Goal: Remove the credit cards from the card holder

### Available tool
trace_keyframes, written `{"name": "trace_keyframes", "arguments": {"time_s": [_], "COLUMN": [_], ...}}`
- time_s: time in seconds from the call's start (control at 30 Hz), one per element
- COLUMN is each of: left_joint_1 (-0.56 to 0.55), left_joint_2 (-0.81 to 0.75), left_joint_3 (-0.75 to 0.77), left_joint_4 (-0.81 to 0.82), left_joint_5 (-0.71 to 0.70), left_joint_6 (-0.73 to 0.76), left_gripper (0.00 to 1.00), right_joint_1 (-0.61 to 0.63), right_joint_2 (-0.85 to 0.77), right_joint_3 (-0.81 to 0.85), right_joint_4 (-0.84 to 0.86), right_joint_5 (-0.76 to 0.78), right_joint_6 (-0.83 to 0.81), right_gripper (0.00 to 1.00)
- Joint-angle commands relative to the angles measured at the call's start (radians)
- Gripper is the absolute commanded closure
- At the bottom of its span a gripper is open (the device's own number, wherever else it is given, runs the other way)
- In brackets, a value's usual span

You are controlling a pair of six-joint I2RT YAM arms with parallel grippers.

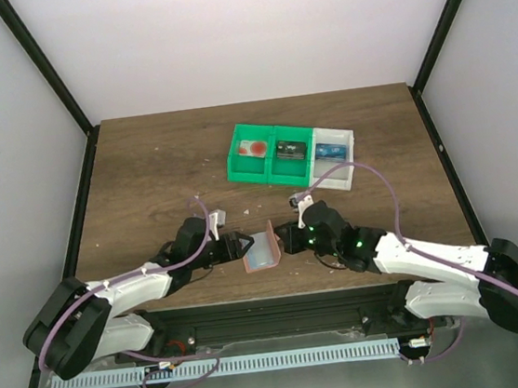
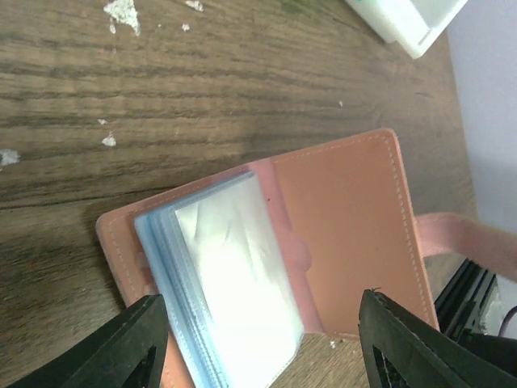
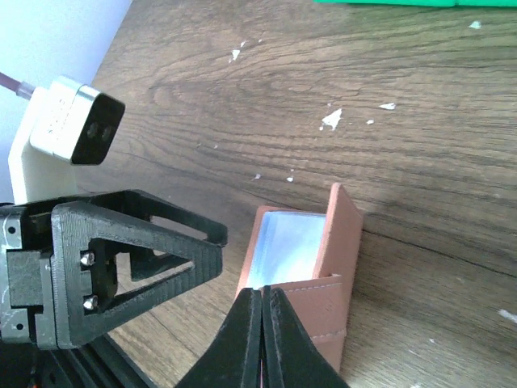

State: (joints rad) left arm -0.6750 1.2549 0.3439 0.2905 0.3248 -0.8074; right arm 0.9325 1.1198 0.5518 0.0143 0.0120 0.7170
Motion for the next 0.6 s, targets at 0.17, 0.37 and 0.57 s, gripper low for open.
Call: {"name": "trace_keyframes", "arguments": {"time_s": [0.17, 0.37, 0.57], "left_joint_1": [-0.004, -0.003, -0.004], "left_joint_2": [-0.013, 0.049, 0.139], "left_joint_3": [0.022, 0.024, 0.030], "left_joint_4": [-0.150, -0.100, -0.009], "left_joint_5": [-0.037, 0.010, 0.065], "left_joint_6": [0.103, 0.094, 0.043], "left_gripper": [0.39, 0.42, 0.47], "right_joint_1": [-0.033, -0.068, -0.095], "right_joint_2": [-0.143, -0.188, -0.192], "right_joint_3": [-0.136, -0.224, -0.265], "right_joint_4": [-0.131, -0.106, -0.081], "right_joint_5": [0.134, 0.114, 0.119], "right_joint_6": [0.022, 0.034, 0.037], "right_gripper": [1.00, 1.00, 1.00]}}
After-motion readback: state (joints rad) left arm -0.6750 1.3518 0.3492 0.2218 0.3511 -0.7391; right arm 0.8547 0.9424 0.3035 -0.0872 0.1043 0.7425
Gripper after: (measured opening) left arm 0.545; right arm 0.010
